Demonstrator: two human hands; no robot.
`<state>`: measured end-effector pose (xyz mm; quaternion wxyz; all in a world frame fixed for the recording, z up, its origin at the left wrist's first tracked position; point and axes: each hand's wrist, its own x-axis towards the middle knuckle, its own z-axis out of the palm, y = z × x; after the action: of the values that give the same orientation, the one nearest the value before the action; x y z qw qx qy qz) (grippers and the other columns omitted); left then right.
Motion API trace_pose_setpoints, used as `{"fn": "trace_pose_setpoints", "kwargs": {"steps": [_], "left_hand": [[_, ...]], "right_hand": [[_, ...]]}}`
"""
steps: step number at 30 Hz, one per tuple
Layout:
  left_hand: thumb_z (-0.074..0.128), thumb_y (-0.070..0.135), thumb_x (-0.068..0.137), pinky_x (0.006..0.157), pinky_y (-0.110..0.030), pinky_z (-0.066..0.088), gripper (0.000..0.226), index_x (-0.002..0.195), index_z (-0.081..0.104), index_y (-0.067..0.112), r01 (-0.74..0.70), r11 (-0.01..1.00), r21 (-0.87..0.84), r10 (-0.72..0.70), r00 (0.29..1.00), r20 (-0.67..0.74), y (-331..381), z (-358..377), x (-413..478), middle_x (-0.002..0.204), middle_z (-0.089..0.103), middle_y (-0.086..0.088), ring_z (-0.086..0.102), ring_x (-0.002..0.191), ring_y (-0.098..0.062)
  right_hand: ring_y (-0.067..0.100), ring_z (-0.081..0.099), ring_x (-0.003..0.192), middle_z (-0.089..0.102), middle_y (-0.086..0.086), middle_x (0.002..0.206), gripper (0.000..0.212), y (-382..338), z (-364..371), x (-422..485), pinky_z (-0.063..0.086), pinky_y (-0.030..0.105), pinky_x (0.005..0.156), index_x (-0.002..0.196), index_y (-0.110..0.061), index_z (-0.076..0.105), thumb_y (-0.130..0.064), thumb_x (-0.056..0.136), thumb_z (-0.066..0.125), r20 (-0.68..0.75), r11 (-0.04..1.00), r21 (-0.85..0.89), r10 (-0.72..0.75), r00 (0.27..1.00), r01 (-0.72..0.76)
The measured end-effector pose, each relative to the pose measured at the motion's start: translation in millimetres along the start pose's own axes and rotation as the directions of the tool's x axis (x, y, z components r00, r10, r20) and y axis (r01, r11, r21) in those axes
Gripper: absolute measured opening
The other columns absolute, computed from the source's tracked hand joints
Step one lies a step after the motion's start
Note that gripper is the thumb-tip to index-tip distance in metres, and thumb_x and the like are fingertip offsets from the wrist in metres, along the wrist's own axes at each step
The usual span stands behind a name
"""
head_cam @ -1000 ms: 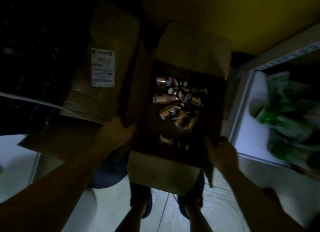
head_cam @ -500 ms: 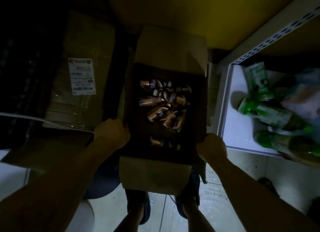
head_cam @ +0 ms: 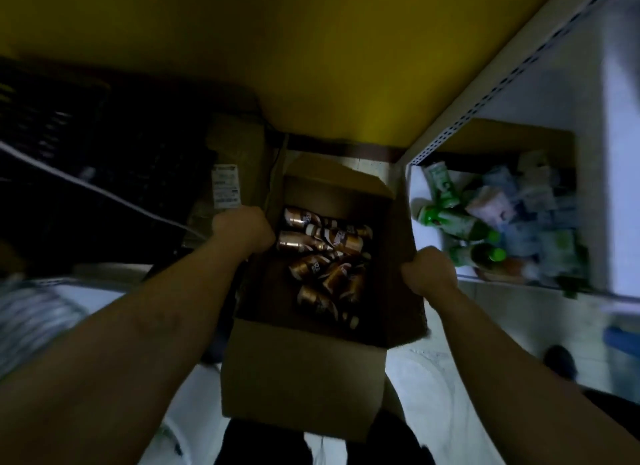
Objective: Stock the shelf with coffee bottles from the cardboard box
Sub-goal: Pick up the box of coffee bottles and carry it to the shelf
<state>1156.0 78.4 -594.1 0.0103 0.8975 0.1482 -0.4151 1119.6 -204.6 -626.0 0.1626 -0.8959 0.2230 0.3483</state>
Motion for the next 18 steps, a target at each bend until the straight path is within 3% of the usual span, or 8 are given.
{"fn": "trace_pose_setpoints", "kwargs": {"steps": [5, 10, 13, 15, 18], "left_hand": [[0.053, 0.031, 0.090, 0.088, -0.036, 0.048, 0.040, 0.123, 0.058, 0.009, -0.067, 0.998, -0.001, 0.067, 0.996, -0.066, -12.4, -62.7, -93.7, 0.125, 0.060, -0.012, 0.059, 0.113, -0.030], [0.052, 0.030, 0.089, 0.083, -0.037, 0.055, 0.024, 0.102, 0.063, 0.012, -0.082, 0.992, -0.098, 0.072, 0.992, -0.103, -28.8, -112.1, -172.4, 0.097, 0.065, -0.007, 0.066, 0.083, -0.025], [0.050, 0.026, 0.088, 0.075, -0.035, 0.058, 0.017, 0.091, 0.060, 0.013, -0.083, 0.986, -0.142, 0.059, 0.985, -0.162, -35.0, -119.7, -222.3, 0.081, 0.068, -0.008, 0.069, 0.066, -0.023], [0.048, 0.026, 0.089, 0.077, -0.035, 0.057, 0.018, 0.085, 0.059, 0.013, -0.074, 0.984, -0.163, 0.035, 0.973, -0.227, -35.4, -114.0, -258.6, 0.076, 0.068, -0.007, 0.069, 0.066, -0.022], [0.049, 0.030, 0.089, 0.081, -0.038, 0.056, 0.023, 0.079, 0.059, 0.013, -0.063, 0.975, -0.215, -0.007, 0.950, -0.311, -34.5, -96.7, -311.2, 0.077, 0.067, -0.007, 0.066, 0.070, -0.023]], "right_hand": [[0.036, 0.062, 0.104, 0.064, 0.023, 0.114, 0.033, -11.2, -66.0, -85.1, 0.039, 0.029, 0.070, 0.109, 0.003, 0.062, -0.022, 0.088, 0.059, -0.035, 1.000, -0.007, -0.029, 0.999, 0.028], [0.038, 0.062, 0.101, 0.064, 0.025, 0.103, 0.028, -7.8, -129.5, -147.3, 0.042, 0.033, 0.072, 0.101, 0.005, 0.065, -0.018, 0.089, 0.055, -0.096, 0.993, -0.072, -0.100, 0.990, 0.094], [0.032, 0.060, 0.077, 0.061, 0.017, 0.085, 0.020, 1.8, -158.7, -182.3, 0.042, 0.032, 0.066, 0.080, -0.002, 0.058, -0.021, 0.087, 0.056, -0.140, 0.988, -0.076, -0.147, 0.979, 0.138], [0.029, 0.056, 0.069, 0.058, 0.015, 0.081, 0.024, 10.3, -174.6, -205.6, 0.042, 0.032, 0.064, 0.071, -0.005, 0.053, -0.022, 0.087, 0.057, -0.171, 0.978, -0.090, -0.200, 0.965, 0.187], [0.033, 0.058, 0.082, 0.052, 0.013, 0.083, 0.023, 27.8, -194.9, -244.2, 0.041, 0.031, 0.066, 0.077, -0.005, 0.052, -0.025, 0.088, 0.058, -0.237, 0.953, -0.146, -0.294, 0.926, 0.265]]}}
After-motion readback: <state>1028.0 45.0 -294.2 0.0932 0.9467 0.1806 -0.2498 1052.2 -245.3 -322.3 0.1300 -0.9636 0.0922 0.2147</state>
